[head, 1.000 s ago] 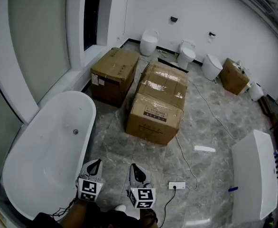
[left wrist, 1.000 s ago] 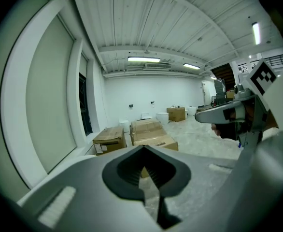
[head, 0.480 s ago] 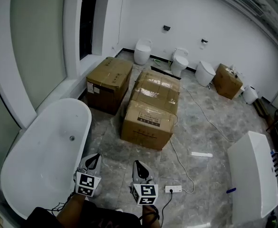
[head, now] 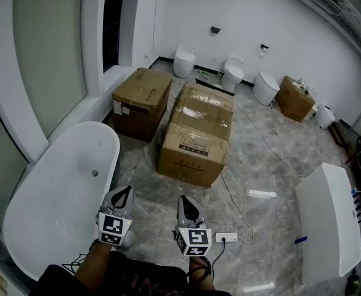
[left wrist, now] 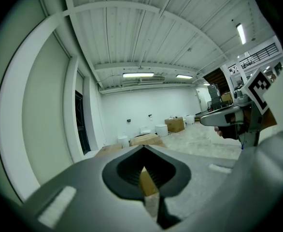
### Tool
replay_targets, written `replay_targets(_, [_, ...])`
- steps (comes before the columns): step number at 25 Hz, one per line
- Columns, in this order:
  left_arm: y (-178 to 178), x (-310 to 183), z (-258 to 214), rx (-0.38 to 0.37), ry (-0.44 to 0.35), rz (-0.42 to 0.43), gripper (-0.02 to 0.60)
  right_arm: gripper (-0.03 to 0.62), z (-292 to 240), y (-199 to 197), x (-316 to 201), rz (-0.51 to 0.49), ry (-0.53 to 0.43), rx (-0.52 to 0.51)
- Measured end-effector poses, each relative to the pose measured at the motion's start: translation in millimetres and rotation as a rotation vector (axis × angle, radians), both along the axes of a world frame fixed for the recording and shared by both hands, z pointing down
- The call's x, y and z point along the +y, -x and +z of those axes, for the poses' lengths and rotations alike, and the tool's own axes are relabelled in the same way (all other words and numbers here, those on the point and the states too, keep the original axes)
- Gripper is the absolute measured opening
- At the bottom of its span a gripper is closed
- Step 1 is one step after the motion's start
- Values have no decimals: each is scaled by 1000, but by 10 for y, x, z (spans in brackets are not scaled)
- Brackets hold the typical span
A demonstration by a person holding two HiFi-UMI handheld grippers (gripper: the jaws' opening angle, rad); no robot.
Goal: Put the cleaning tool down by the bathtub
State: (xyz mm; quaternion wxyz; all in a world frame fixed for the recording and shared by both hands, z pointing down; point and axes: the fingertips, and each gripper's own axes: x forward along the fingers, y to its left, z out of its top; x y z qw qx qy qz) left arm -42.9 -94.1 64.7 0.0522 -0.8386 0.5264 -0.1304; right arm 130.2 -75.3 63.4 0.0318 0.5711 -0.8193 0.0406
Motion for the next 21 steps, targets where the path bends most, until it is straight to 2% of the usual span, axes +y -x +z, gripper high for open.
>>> replay_targets(16, [113, -79, -109, 48, -35, -20, 0, 23, 47, 50, -29, 7, -5, -3])
replay_targets(21, [19, -115, -99, 28, -36, -2, 0, 23, 54, -14, -63, 18, -3, -10])
